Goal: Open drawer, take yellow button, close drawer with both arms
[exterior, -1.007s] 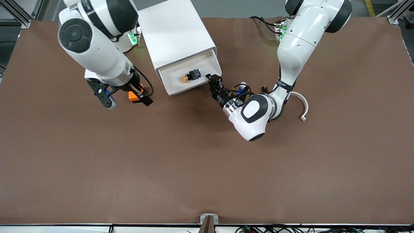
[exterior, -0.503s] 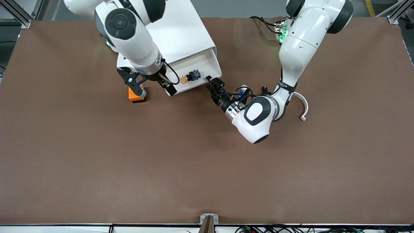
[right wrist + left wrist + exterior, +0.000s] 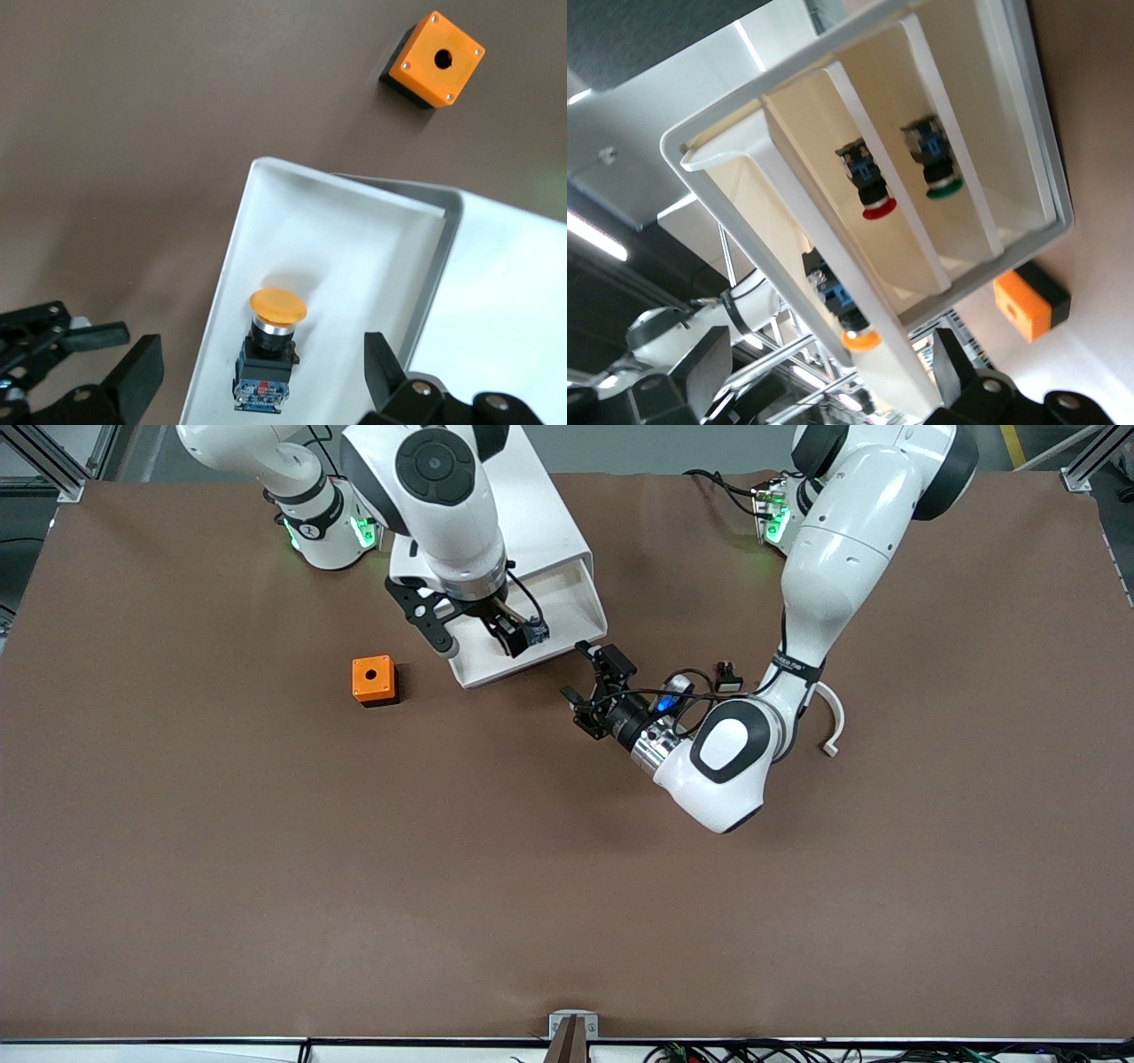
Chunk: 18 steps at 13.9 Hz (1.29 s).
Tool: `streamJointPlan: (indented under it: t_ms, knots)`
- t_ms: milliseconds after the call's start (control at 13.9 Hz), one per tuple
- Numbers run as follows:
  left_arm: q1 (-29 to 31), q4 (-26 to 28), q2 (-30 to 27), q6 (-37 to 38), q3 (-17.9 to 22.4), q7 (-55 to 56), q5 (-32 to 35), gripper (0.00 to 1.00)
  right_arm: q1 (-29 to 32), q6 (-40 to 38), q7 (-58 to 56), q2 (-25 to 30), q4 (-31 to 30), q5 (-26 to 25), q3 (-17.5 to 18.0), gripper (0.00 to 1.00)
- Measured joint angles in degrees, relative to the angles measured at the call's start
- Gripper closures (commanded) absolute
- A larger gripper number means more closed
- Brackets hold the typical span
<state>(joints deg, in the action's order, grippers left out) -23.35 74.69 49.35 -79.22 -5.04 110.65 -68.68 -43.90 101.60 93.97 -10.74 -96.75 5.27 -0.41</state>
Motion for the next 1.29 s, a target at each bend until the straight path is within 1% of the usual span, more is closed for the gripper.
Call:
streamJointPlan:
  t_ms: [216, 575, 719, 935, 1007, 1079, 1295]
  knots:
    - [-0.02, -2.32, 0.0, -0.82, 0.24, -9.53, -0.01, 0.0, -1.87, 2.38, 2.55, -0.61, -1.9, -0.03, -0.01, 0.0]
    - [-0.24, -4.36, 0.0, -3.36, 3.22, -24.09, 0.1, 0.0, -3.19, 3.84, 5.01, -3.51, -2.14, -0.04, -0.02, 0.0]
    - [-1.27, -5.46, -0.01, -5.9, 4.27, -29.41, 1.2, 0.0, -3.57, 4.41, 5.51, -4.13, -2.14, -0.1, -0.02, 0.0]
    - [-4.07, -6.81, 0.0, -10.38, 6.9, -35.35, 3.73, 0.0, -4.07, 4.46, 5.69, -4.33, -2.14, -0.47, -0.03, 0.0]
    - [-4.95, -7.03, 0.0, -11.76, 7.57, -37.21, 4.76, 0.0, -4.17, 4.46, 5.82, -4.52, -2.14, -0.88, -0.03, 0.02]
    - [-5.73, -7.24, -0.01, -13.19, 8.11, -39.08, 5.96, 0.0, -4.22, 4.46, 5.94, -4.75, -2.14, -0.99, -0.03, 0.08]
    - [-7.13, -7.91, -0.14, -17.16, 8.85, -43.89, 10.26, 0.0, -4.63, 4.46, 6.58, -5.0, -2.13, -1.01, -0.03, 0.11]
